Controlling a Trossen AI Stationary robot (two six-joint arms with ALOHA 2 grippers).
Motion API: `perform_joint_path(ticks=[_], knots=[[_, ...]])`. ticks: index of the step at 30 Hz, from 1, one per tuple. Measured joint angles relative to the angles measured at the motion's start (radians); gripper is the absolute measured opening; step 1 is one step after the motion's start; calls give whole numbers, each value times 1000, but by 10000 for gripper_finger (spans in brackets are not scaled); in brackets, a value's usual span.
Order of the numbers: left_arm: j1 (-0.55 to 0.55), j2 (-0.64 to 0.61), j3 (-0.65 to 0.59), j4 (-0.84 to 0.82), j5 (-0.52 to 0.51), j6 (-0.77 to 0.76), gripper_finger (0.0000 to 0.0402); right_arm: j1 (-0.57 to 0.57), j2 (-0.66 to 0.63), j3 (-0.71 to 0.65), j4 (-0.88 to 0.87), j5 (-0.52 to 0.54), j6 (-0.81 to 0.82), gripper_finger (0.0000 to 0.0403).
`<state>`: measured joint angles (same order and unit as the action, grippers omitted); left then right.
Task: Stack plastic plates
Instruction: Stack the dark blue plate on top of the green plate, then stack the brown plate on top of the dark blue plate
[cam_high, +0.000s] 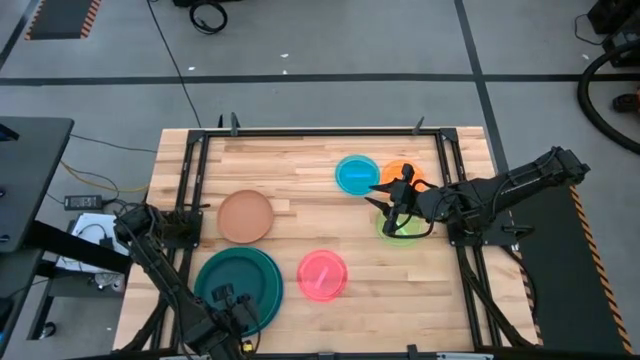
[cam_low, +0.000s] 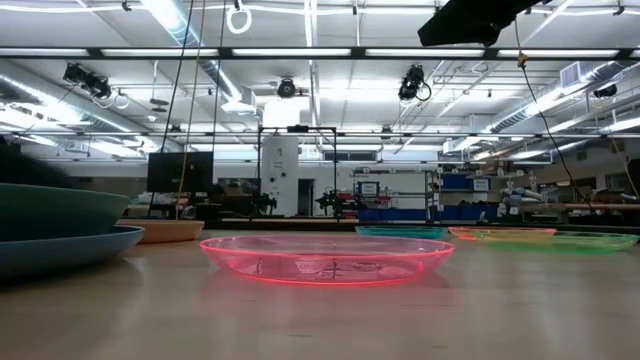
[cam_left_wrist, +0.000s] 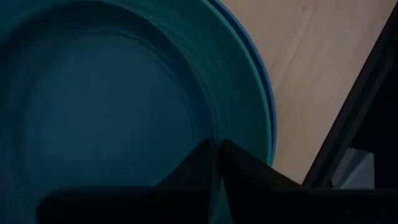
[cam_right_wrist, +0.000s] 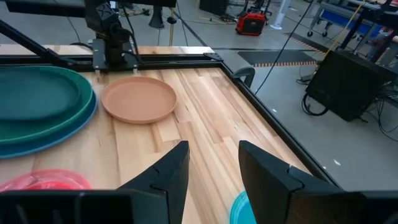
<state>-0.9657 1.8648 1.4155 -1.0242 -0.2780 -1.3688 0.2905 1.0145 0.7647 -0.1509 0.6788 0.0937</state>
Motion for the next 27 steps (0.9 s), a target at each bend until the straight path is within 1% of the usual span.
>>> perform_joint_path(ticks=[3,6,8,12,16,20,22,24,27], knots=[[0,0,0,17,13,9,69,0,0,0,0,0,0,150],[5,-10,0,40,62,83,84,0,0,0,0,0,8,150],[17,-15,0,36,74,117,87,0,0,0,-1,0,16,150],[57,-21,0,-22,68,124,89,0,0,0,-5,-21,37,150],[99,-21,0,-96,6,158,89,0,0,0,-6,-69,67,150],[151,-21,0,-136,-121,201,86,1,0,0,-6,-89,92,150],[180,-21,0,-144,-168,234,83,1,1,0,-6,-96,98,150],[214,-21,0,-151,-196,269,81,1,10,0,-1,-97,98,150],[270,-21,0,-159,-210,307,81,2,31,0,3,-97,98,150]])
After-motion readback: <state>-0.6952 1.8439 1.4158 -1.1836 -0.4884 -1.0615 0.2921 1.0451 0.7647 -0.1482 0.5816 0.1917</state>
